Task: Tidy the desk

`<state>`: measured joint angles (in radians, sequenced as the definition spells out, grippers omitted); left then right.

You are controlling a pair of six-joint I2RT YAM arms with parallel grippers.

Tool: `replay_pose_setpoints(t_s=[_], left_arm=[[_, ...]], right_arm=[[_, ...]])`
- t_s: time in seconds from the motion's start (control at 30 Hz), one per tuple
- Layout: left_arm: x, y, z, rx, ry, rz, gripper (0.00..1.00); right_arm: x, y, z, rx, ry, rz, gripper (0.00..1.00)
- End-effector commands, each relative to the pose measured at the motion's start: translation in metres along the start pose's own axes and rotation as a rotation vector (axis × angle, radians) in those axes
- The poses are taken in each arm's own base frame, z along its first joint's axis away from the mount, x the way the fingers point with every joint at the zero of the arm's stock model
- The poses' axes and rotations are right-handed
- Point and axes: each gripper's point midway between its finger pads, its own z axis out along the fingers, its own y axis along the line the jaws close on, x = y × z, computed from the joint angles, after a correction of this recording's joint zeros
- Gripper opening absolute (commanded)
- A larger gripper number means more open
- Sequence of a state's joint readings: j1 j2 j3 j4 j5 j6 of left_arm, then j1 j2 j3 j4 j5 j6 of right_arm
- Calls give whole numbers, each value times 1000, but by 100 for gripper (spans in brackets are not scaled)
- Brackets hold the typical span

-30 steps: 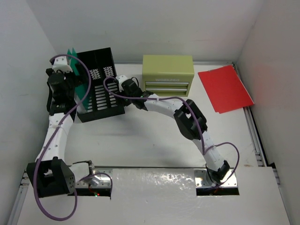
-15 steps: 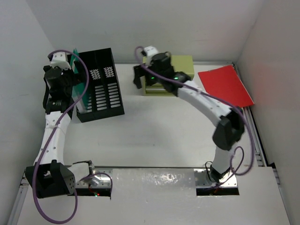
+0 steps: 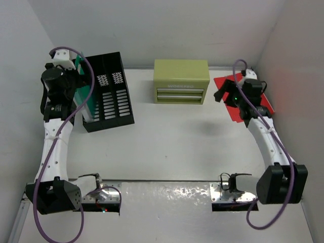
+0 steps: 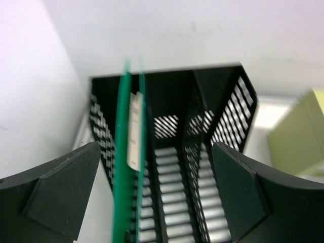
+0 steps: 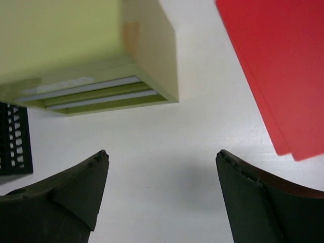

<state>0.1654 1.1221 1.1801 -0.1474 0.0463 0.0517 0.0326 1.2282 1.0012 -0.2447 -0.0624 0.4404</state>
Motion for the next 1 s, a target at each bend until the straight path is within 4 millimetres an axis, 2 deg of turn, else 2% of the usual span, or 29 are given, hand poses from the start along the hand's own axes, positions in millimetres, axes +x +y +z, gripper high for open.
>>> replay_pose_setpoints(t_s=[0.0,0.03,0.07,0.1,0.13,0.17,0.2,0.27,0.3,0.33,0.37,0.4,0.43,0.47,0.7,0.83,0.9,0.97], left_arm=[[-1,-19,-8,127,23,40,91],[3,-21,-9,141,40,48,91],[7,-24,-9,160,53,58,91],[10,-24,-10,169,70,81,91],[13,-25,-9,177,83,90,91],[20,-25,-11,185,108,102,91],[22,-26,-10,192,121,110,91],[35,-28,-8,219,170,128,91],[36,-27,-6,217,178,131,91],[41,-25,-3,207,194,131,91],[40,-23,-2,200,199,134,91],[40,-22,-2,191,203,136,91],[42,-20,-1,180,211,140,91],[39,-18,-1,171,212,145,91],[42,1,-1,66,256,155,91],[31,7,-6,28,243,160,91],[23,9,-11,16,223,165,91],[17,10,-14,8,211,171,91]], right_arm=[[16,-24,15,-84,9,226,83],[12,-50,24,-66,-25,286,81],[19,-65,29,-41,-28,349,80],[14,-88,32,2,-68,381,78],[26,-102,39,34,-53,413,77],[28,-112,42,55,-64,426,77],[21,-126,44,77,-110,432,77],[35,-153,51,130,-125,500,78],[25,-161,53,124,-189,510,77],[34,-168,56,132,-198,581,76],[41,-186,59,148,-215,628,74],[28,-193,59,126,-289,632,73],[32,-200,61,122,-300,676,71],[36,-214,64,123,-311,696,70],[49,-252,81,201,-300,724,67],[49,-273,83,233,-350,796,66],[41,-280,86,241,-389,798,65],[44,-286,92,247,-383,801,63]])
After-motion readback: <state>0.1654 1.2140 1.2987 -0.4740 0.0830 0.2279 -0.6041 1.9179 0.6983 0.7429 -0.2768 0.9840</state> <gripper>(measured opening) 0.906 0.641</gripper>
